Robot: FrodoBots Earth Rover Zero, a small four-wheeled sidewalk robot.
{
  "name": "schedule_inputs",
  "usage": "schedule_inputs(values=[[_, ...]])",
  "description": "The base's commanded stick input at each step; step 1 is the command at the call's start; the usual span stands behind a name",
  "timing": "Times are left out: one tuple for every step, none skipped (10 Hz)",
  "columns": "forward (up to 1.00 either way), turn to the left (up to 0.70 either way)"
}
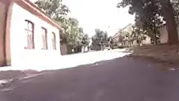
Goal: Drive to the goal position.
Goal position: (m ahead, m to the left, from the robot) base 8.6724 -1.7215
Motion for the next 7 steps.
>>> schedule_inputs(values=[[0.85,0.0],[0.85,0.0],[0.85,0.0],[0.85,0.0],[0.85,0.0],[0.85,0.0],[0.85,0.0]])
